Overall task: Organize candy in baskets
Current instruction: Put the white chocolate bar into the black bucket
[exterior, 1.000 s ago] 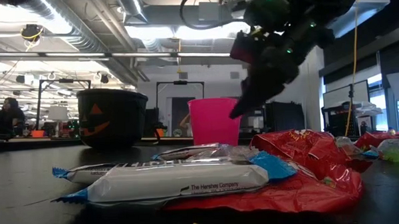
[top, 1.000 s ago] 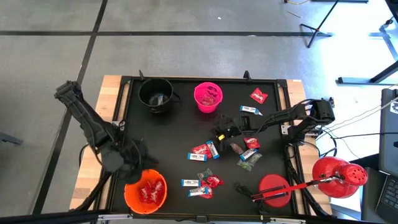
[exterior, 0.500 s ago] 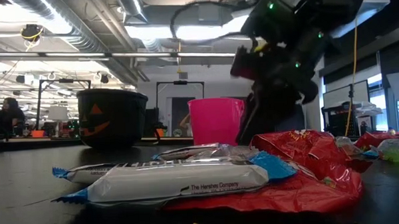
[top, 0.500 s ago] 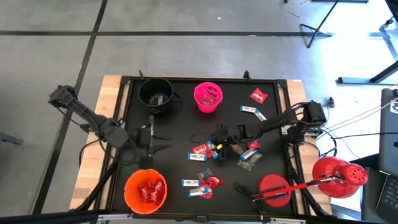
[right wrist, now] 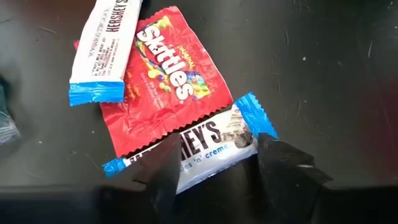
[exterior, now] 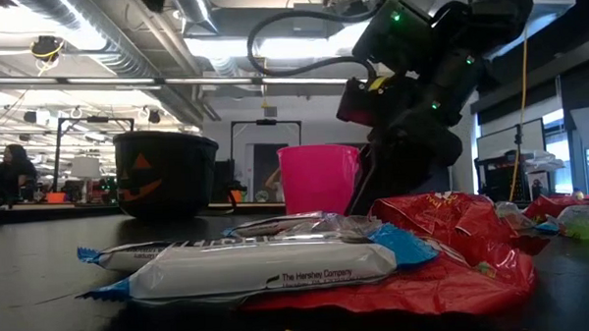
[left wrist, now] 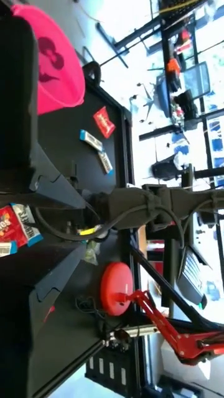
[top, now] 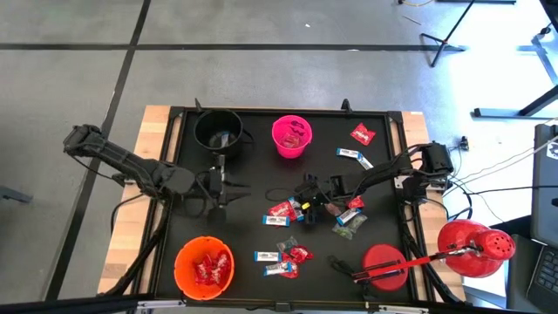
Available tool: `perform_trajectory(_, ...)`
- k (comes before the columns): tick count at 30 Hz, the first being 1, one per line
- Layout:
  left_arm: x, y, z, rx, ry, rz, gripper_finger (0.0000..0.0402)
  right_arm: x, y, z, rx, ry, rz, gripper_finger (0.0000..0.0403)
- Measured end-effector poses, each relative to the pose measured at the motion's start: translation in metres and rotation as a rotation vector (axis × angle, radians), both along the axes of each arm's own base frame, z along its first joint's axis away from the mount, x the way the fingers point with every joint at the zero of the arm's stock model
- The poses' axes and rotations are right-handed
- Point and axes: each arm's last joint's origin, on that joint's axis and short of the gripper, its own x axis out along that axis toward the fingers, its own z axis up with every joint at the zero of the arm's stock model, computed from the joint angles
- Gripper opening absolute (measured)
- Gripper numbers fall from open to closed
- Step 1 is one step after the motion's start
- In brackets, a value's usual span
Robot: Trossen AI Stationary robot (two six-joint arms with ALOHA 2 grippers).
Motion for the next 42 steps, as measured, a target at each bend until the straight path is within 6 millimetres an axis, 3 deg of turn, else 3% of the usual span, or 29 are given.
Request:
perform_trajectory(14,0.001,0.005,-0.014,-0.044,-0.037,-0.020,0.0090,-0.001,0.000,0.000,-0.032,0.006,0.037,0.0006)
perform_trajectory(23,0.001,0.004,-0.014,-0.048,-0.034,-0.019,0.0090,-0.006,-0.002,0.010,-0.048,0.006,0.026,0.0002)
perform_trajectory(32,0.001,0.004,-0.014,-0.048,-0.031,-0.019,0.0090,-0.010,-0.003,0.039,-0.087,-0.094,0.015,0.0001)
perform_trajectory(36,0.001,0.004,-0.014,-0.048,-0.030,-0.018,0.0090,-0.010,-0.003,0.042,-0.079,-0.103,0.006,0.0003)
perform_trajectory(42,0.001,0.004,-0.015,-0.048,-0.027,-0.018,0.0090,-0.011,-0.011,0.036,-0.019,-0.054,-0.100,0.0046)
